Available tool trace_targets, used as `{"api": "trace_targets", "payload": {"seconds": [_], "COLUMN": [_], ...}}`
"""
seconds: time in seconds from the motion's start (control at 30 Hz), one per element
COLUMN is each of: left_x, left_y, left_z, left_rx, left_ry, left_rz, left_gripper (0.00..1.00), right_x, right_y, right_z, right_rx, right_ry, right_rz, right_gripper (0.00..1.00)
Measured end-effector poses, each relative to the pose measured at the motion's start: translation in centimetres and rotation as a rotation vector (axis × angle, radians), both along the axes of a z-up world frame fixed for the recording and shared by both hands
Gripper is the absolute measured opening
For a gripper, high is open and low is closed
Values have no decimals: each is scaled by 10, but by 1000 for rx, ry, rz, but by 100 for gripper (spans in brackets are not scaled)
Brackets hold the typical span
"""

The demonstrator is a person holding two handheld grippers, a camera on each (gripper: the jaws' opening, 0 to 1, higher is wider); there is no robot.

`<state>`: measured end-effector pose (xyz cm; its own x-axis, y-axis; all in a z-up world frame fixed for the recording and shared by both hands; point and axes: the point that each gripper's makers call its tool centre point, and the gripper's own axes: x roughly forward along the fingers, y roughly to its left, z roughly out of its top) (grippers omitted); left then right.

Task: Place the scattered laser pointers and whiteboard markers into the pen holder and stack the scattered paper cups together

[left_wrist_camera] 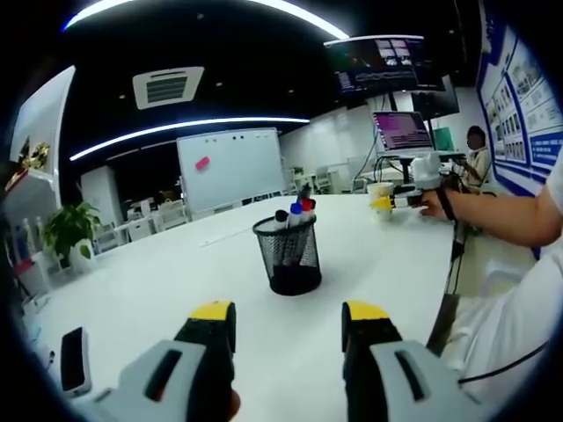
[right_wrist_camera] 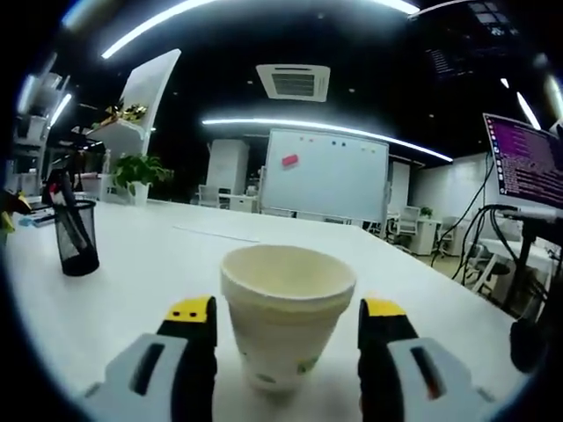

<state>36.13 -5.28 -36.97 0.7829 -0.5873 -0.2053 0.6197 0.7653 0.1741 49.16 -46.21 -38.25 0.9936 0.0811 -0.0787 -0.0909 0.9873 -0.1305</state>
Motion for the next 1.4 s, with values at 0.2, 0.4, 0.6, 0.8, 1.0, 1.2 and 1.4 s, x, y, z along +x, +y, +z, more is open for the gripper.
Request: {"api": "trace_targets", "payload": {"seconds": [0.2, 0.4, 0.6, 0.8, 1.0, 1.2, 1.4], "left_x": [0, 0, 0, 0, 0, 0, 0], "left_y": [0, 1, 2, 2, 4, 3, 3], "left_z": [0, 1, 0, 0, -1, -1, 1], "left_rx": [-1, 0, 0, 3, 2, 1, 3], "left_ry": [2, -2, 0, -1, 2, 1, -3], "left_rz": [3, 5, 4, 4, 10, 7, 6], "left_gripper": [49, 49, 49, 49, 49, 49, 49], "right_x": [3, 3, 3, 2, 2, 3, 4], "right_y": [-3, -2, 0, -1, -2, 0, 1], "right_z": [-2, -1, -2, -4, -6, -6, -6], "right_rx": [7, 3, 8, 8, 33, 42, 36], "right_ry": [5, 9, 14, 19, 29, 30, 36], "right_rz": [-6, -7, -7, -9, -16, -9, -9], "right_gripper": [63, 62, 61, 60, 49, 48, 48]}}
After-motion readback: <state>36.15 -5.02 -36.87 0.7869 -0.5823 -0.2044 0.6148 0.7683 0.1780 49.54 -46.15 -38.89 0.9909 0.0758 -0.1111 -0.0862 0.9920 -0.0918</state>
